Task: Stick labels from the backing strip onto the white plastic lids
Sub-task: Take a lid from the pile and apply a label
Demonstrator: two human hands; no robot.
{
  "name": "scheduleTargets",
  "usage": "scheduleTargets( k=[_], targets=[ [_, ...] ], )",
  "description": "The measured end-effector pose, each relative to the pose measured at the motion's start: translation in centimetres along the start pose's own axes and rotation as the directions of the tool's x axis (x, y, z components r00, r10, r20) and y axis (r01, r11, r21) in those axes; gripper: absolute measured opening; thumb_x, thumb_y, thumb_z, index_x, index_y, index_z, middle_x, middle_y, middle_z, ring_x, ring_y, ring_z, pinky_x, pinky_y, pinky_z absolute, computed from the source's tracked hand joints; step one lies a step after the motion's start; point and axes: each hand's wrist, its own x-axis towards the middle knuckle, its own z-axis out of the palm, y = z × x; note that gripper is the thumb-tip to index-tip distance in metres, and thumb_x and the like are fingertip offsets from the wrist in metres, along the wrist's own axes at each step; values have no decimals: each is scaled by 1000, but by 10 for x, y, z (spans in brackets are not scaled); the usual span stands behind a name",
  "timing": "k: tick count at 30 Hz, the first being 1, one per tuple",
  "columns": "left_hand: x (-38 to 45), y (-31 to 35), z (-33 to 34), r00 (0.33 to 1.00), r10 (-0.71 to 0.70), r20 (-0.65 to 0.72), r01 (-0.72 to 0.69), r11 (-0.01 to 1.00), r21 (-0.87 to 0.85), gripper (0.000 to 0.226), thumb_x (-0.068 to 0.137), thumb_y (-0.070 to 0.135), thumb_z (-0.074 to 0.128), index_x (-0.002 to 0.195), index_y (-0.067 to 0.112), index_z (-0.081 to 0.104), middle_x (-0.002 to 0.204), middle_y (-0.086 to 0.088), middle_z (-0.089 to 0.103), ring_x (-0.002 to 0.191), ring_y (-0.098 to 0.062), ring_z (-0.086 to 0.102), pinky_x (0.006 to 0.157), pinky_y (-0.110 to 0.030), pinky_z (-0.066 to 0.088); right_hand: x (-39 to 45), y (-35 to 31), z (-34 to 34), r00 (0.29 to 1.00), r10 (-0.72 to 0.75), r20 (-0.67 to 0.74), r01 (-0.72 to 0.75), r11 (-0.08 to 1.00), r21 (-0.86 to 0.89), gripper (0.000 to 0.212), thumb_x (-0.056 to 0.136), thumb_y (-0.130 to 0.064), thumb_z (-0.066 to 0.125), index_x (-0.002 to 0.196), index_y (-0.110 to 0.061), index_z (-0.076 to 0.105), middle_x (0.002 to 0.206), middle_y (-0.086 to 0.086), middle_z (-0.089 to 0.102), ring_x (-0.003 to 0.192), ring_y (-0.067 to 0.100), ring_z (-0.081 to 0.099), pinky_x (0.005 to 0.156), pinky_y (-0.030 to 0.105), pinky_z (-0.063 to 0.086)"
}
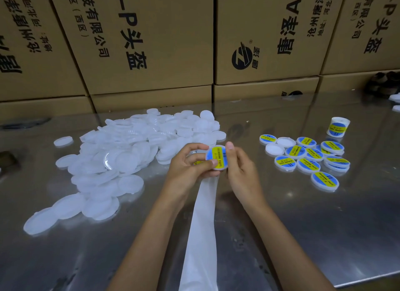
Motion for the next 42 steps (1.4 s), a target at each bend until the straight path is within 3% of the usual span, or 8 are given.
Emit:
scheduleTargets(
  k=[3,7,12,17,22,27,34,42],
  targets=[
    [1,1,-1,999,26,-46,-29,997,-78,44,83,-10,72,120,14,67,104,-21,73,89,-31,75,74,-32,61,-2,0,4,994,8,105,-11,1000,25,25,96,-43,57,94,-20,65,78,-7,70,72,6,64,66,18,49],
    [2,1,-1,990,82,-114,-82,997,10,43,80,-6,77,116,16,72,101,-15,76,91,-27,76,71,-30,61,-4,1,6,985,-58,159,64,997,-33,14,94,-41,62,97,-27,64,78,1,66,70,11,57,65,27,47],
    [1,2,0,986,80,-150,-78,997,17,35,80,2,80,108,21,76,92,-9,78,84,-27,77,68,-26,61,-4,0,3,987,-78,142,82,996,-27,21,101,-30,53,98,-14,65,75,1,66,71,20,61,65,28,47],
    [0,4,0,979,79,-187,-78,997,10,21,84,10,78,102,20,77,90,-9,79,80,-27,77,66,-27,61,-5,-3,3,986,-96,137,98,995,-11,22,103,-23,49,95,-11,66,65,-11,61,63,1,55,61,12,41],
    [0,4,-1,974,74,-216,-73,997,11,9,89,16,75,95,11,78,87,-12,78,75,-32,76,60,-28,61,-7,-5,4,989,-90,117,93,996,-18,29,105,-24,45,93,-6,65,58,0,53,55,9,48,56,21,39],
    [1,3,-1,990,58,-131,-53,998,43,16,91,12,73,107,10,72,90,-14,77,77,-28,75,63,-28,61,-5,-7,2,997,-21,78,16,997,69,28,105,-22,47,93,-3,63,47,-7,45,44,6,40,47,18,35],
    [1,-4,1,995,80,62,-86,992,97,55,81,-10,75,125,20,61,99,-10,75,85,-20,73,71,-26,58,-2,-6,-1,974,192,117,-214,952,218,31,102,-34,53,87,-10,66,47,3,43,43,11,36,42,24,33],
    [3,-3,-3,993,102,-53,-94,987,131,37,78,4,83,110,20,72,85,-10,77,75,-24,76,64,-26,59,-3,-11,-2,943,268,198,-316,909,271,41,100,-46,49,83,-13,66,50,6,44,43,14,38,42,22,34]
  ],
)
